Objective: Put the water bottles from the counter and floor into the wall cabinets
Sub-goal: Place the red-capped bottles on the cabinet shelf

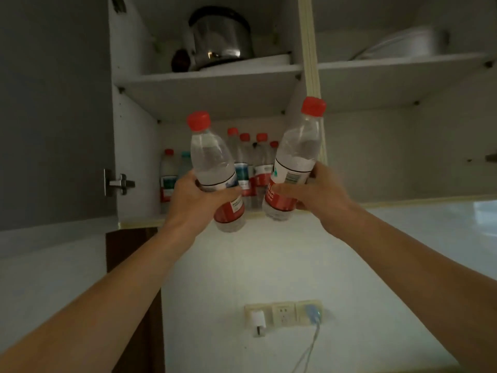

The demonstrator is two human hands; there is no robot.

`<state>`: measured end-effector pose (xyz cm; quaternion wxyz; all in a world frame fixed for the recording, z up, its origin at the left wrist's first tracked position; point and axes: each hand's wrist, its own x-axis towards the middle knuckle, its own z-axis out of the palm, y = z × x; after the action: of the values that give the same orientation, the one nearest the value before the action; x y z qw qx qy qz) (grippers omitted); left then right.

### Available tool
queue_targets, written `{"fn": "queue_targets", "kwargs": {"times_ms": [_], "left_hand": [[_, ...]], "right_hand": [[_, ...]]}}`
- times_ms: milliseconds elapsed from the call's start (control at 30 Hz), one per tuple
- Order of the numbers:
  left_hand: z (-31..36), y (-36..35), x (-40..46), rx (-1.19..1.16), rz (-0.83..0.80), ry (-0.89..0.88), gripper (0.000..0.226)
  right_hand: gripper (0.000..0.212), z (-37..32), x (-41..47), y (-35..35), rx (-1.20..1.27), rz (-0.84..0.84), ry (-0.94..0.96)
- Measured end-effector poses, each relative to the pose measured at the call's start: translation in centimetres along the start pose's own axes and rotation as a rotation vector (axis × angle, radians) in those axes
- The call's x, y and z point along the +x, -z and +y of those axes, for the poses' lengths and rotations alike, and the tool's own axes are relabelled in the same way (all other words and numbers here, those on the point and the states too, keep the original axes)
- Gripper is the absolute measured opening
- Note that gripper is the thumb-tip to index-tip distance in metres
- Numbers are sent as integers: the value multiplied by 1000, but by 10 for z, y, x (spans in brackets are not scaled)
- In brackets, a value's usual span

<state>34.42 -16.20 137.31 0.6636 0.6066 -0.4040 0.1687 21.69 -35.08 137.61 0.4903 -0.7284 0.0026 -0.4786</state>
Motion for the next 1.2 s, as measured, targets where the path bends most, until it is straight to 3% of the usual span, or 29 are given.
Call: {"fn": "queue_targets", "kwargs": {"times_ms": [400, 700, 967, 1200], "left_hand": [[-32, -14, 99, 8, 1, 82, 33], [-40, -13, 121, 109, -141, 34, 57], [-53, -9, 136, 128, -211, 34, 43], [-65, -11, 133, 125, -186, -9, 38]], "right_hand": [[44, 21, 104, -7, -236, -55, -131], [52, 19, 122, -26, -526, -40, -187], [84, 15, 123, -36, -804, 93, -248], [114, 30, 102, -52, -1026, 225, -117]]}}
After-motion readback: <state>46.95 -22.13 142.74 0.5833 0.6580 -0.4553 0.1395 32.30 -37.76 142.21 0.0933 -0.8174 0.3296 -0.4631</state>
